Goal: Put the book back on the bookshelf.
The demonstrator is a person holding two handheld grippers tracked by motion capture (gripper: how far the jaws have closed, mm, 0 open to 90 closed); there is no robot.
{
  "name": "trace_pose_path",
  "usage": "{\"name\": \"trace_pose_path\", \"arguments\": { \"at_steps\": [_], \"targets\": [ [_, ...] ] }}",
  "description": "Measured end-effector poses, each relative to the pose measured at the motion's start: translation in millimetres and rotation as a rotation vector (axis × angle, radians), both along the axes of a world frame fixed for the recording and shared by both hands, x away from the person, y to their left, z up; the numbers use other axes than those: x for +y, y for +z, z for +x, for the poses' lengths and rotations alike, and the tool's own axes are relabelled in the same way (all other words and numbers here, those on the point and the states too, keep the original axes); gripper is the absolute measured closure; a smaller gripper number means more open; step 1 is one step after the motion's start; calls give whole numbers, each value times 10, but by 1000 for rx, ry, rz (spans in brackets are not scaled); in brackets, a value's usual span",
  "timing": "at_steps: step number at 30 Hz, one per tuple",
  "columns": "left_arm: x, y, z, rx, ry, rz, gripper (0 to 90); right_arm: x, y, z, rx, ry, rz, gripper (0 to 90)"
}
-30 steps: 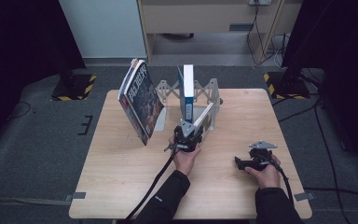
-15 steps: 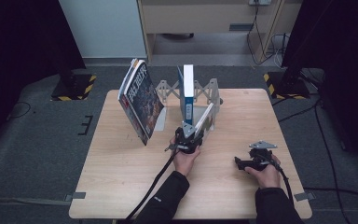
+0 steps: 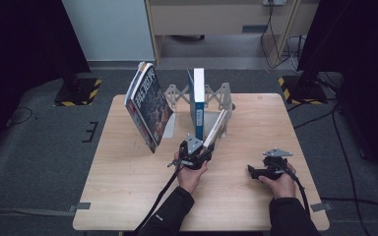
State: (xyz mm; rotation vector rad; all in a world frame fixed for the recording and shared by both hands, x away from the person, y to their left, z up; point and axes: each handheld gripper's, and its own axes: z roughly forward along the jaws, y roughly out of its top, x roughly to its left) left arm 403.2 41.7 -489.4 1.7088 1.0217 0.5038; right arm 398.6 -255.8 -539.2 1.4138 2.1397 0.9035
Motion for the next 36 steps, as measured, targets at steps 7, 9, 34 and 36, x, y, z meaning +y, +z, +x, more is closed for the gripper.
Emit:
{"name": "trace_pose_path", "arguments": {
  "at_steps": [7, 9, 34, 36],
  "targets": [
    [-10, -4, 44, 0, 46, -4, 718, 0, 0, 1, -1, 0, 0, 50],
    [-27, -1, 69, 3, 48, -4, 720, 0, 0, 1, 0, 0, 0, 51],
    [58, -12, 62, 28, -78, -27, 683, 1, 0, 0, -1, 0, -1, 51],
    [16, 2, 95, 25, -75, -37, 678, 1, 0, 0, -1, 0, -1, 50]
  ]
}}
